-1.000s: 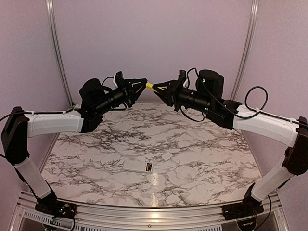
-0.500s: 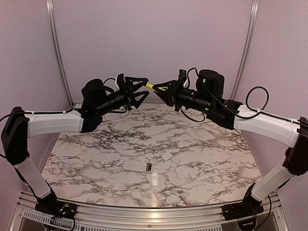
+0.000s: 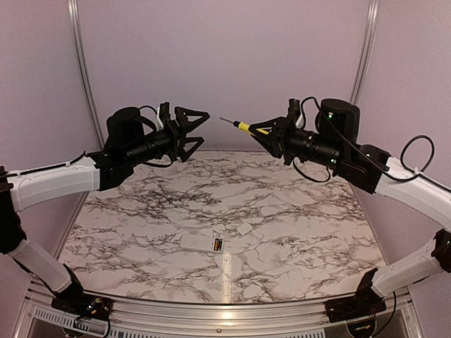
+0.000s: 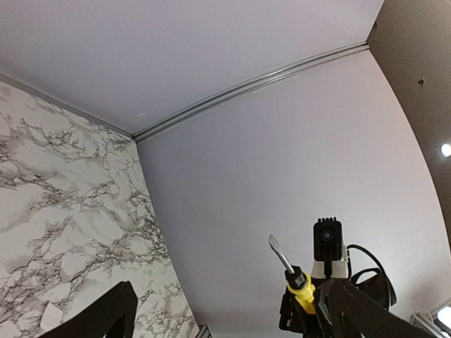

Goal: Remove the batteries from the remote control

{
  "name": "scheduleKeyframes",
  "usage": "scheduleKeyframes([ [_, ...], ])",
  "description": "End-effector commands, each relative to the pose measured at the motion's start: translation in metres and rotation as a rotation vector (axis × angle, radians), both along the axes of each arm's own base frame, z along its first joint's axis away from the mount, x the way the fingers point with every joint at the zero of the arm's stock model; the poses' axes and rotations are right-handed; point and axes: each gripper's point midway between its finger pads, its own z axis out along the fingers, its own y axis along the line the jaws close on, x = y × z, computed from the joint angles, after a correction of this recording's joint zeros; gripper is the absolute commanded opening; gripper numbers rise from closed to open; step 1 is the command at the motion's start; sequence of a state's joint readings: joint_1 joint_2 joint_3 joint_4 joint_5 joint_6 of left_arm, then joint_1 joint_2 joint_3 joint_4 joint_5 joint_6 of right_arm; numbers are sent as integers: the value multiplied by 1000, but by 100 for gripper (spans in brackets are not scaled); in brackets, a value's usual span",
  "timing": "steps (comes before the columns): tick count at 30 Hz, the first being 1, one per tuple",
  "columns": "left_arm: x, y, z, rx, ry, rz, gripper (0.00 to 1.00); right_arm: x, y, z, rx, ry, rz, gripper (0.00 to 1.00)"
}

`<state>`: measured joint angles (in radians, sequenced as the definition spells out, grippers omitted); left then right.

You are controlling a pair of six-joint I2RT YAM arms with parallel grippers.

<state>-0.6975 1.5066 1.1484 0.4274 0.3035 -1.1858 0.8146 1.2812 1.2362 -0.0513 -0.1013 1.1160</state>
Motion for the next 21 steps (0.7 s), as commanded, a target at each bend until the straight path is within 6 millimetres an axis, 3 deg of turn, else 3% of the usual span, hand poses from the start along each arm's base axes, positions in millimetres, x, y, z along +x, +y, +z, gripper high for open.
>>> scheduleKeyframes([
  [1, 1, 24, -36, 218, 6, 75, 99, -3, -18, -23, -121, 32, -44, 0],
  [6, 1, 81, -47, 481, -23, 275, 99, -9, -25, -25, -169, 28, -39, 0],
  [13, 0, 182, -74, 770, 84, 533, 99, -16, -32, -35, -243, 32, -3, 0],
  [16, -7, 192, -79, 831, 71, 497, 99, -17, -36, -41, -280, 35, 16, 0],
  [21, -25, 185, -100, 914, 92, 355, 99, -24, -44, -55, -403, 40, 46, 0],
])
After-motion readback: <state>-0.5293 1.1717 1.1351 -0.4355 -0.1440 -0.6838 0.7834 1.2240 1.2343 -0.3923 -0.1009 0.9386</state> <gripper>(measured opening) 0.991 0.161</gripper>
